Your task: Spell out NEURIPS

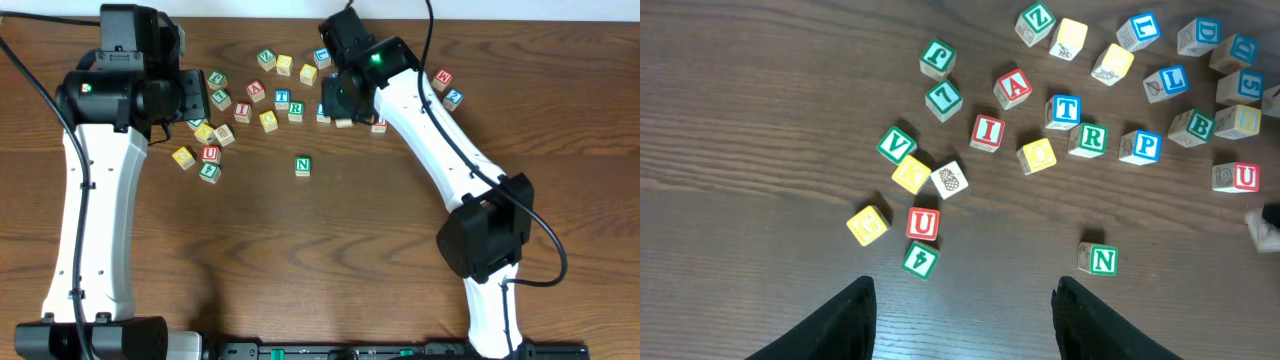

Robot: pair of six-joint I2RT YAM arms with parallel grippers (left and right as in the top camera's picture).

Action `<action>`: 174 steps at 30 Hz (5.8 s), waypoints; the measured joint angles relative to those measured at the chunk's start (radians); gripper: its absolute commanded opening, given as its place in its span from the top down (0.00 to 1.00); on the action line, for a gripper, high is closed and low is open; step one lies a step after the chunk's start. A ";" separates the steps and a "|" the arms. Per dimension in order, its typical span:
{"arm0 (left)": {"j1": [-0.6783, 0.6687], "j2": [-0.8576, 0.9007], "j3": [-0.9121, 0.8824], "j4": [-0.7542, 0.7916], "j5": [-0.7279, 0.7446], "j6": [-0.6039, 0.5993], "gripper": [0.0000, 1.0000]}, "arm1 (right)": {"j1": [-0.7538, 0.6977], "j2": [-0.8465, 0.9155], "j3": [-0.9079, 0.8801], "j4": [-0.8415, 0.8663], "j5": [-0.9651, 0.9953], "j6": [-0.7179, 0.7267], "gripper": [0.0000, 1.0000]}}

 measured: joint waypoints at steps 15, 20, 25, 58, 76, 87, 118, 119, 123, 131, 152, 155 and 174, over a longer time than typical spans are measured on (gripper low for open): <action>0.000 0.000 0.000 0.000 0.000 0.000 0.44 | 0.066 0.039 -0.211 0.112 -0.063 0.027 0.73; 0.000 0.000 0.000 0.000 0.000 0.000 0.44 | 0.069 0.042 -0.303 0.207 -0.081 0.037 0.76; 0.000 0.000 0.000 0.000 0.000 0.000 0.44 | 0.071 0.044 -0.352 0.253 -0.088 0.043 0.74; 0.000 0.000 0.000 0.000 0.000 0.000 0.44 | 0.074 0.060 -0.360 0.283 -0.092 0.053 0.68; 0.000 0.000 0.000 0.000 0.000 0.000 0.44 | 0.071 0.060 -0.362 0.291 -0.131 0.053 0.64; 0.000 0.000 0.000 0.000 0.000 0.000 0.44 | 0.026 -0.029 -0.362 0.219 -0.144 0.051 0.60; 0.000 0.000 0.000 0.000 0.000 0.000 0.44 | 0.012 -0.060 -0.573 0.379 -0.129 0.097 0.75; 0.000 0.000 0.000 0.000 0.000 0.000 0.44 | 0.013 -0.060 -0.573 0.378 -0.130 0.100 0.75; 0.000 0.000 0.000 0.000 0.000 0.000 0.44 | 0.015 -0.060 -0.573 0.377 -0.133 0.113 0.75; 0.000 0.000 0.000 0.000 0.000 0.000 0.44 | 0.030 -0.060 -0.574 0.379 -0.137 0.135 0.74; 0.000 0.000 0.000 0.000 0.000 0.000 0.44 | 0.038 -0.060 -0.574 0.450 -0.148 0.151 0.75; 0.000 0.000 0.000 0.000 0.000 0.000 0.44 | 0.038 -0.060 -0.574 0.453 -0.148 0.151 0.75; 0.000 0.000 0.000 0.000 0.000 0.000 0.44 | 0.039 -0.089 -0.570 0.341 -0.209 0.050 0.64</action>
